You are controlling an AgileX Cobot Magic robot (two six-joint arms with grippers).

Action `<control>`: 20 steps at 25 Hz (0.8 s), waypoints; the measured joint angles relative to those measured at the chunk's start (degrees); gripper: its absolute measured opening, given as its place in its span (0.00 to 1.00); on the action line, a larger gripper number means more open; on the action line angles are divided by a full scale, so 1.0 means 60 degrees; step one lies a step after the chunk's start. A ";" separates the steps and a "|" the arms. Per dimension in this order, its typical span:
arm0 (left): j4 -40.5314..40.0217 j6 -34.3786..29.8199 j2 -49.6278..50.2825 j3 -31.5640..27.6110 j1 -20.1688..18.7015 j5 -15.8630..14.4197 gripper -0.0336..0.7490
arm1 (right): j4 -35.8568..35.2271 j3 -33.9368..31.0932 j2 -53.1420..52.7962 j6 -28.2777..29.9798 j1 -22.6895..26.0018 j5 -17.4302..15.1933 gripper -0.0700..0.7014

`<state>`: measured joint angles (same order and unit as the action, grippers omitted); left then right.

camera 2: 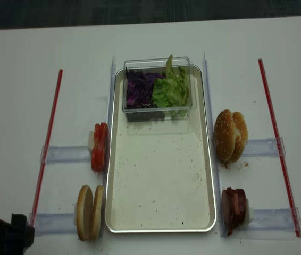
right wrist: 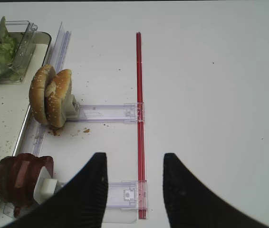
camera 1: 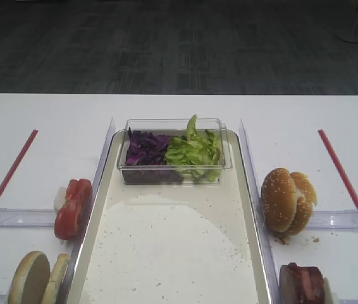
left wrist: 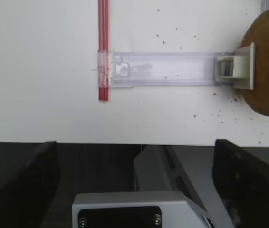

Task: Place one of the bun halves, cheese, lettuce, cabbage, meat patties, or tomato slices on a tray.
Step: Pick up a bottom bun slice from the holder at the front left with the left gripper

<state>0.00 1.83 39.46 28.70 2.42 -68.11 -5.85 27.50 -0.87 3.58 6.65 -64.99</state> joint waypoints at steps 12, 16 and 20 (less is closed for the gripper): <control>0.0000 0.0000 0.1018 0.0003 0.0000 0.0111 0.81 | 0.0000 0.0000 0.0000 0.0000 0.0000 0.0000 0.50; 0.0067 0.0000 0.1038 0.0003 0.0000 0.0371 0.81 | 0.0000 0.0000 0.0000 0.0000 0.0000 0.0000 0.50; 0.0067 0.0104 0.1515 0.0018 0.0000 0.0666 0.81 | 0.0000 0.0000 0.0000 0.0000 0.0000 0.0000 0.50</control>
<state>0.40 2.45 48.56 28.81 2.42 -64.11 -5.85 27.50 -0.87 3.58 6.65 -64.99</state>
